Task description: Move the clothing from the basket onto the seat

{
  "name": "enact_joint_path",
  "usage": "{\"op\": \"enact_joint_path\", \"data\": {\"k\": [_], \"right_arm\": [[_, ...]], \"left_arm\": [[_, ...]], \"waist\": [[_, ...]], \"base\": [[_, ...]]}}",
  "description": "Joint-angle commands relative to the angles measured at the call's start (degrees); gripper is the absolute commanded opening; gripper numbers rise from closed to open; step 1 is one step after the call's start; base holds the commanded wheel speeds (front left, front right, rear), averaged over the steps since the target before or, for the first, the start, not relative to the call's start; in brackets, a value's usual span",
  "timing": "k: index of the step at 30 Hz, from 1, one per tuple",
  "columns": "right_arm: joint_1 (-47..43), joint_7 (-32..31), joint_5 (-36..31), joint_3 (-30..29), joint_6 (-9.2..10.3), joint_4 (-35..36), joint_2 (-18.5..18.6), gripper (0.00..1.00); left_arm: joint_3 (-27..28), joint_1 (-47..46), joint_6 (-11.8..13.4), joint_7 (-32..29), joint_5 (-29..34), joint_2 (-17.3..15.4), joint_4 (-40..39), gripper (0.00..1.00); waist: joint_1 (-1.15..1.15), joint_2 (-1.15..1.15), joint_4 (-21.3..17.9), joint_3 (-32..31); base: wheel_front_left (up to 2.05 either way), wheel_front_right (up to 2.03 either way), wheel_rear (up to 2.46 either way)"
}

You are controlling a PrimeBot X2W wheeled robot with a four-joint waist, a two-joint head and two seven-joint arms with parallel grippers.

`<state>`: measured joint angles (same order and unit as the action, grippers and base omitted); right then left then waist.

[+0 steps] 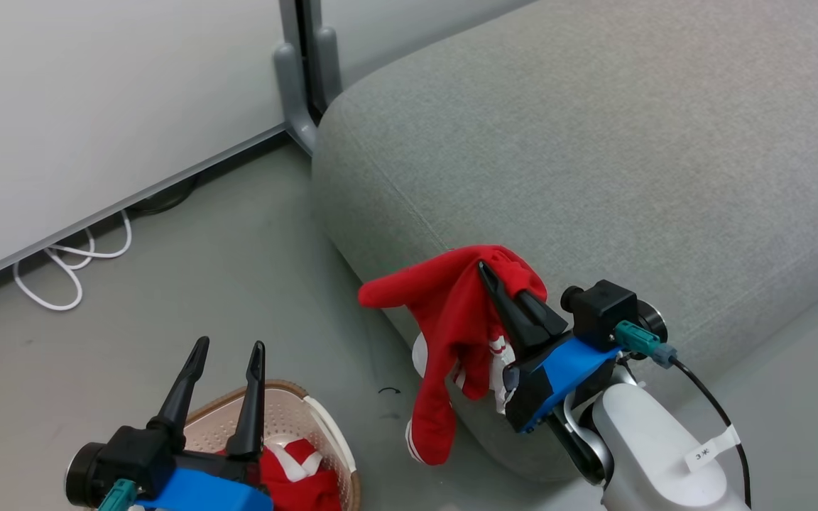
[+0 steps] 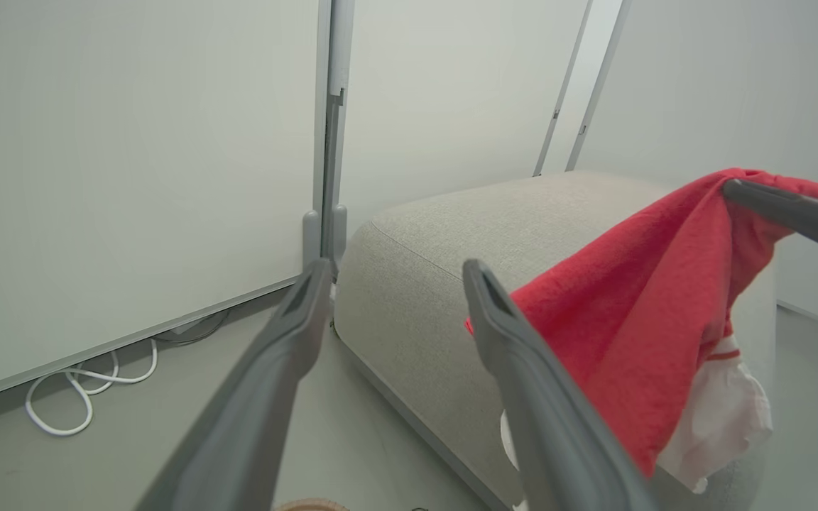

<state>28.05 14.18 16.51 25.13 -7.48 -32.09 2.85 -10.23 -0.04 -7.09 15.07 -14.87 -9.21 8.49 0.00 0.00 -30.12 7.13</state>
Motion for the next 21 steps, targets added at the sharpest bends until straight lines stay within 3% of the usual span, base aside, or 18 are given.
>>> {"op": "enact_joint_path", "data": {"k": [1,14,21], "right_arm": [[-0.56,0.22,0.24,-0.18,-0.03,0.28,0.06,0.00],[1.47,0.63,-1.14,-1.86,-0.03,-0.20,0.06,0.00],[8.61,0.49,-4.19,-6.98,-0.03,-1.27,0.04,0.00]], "left_arm": [[0.02,-0.81,-0.31,0.15,0.43,-0.35,0.17,1.00],[-1.50,-1.87,-0.37,0.15,0.51,-0.62,0.98,1.00],[-3.09,-3.38,-0.38,0.15,0.21,-1.97,0.58,1.00]], "waist": [[0.00,0.00,-0.81,0.55],[0.00,0.00,0.24,1.44],[0.00,0.00,2.54,4.32]], "base": [[0.00,0.00,0.00],[0.00,0.00,0.00],[0.00,0.00,0.00]]}}
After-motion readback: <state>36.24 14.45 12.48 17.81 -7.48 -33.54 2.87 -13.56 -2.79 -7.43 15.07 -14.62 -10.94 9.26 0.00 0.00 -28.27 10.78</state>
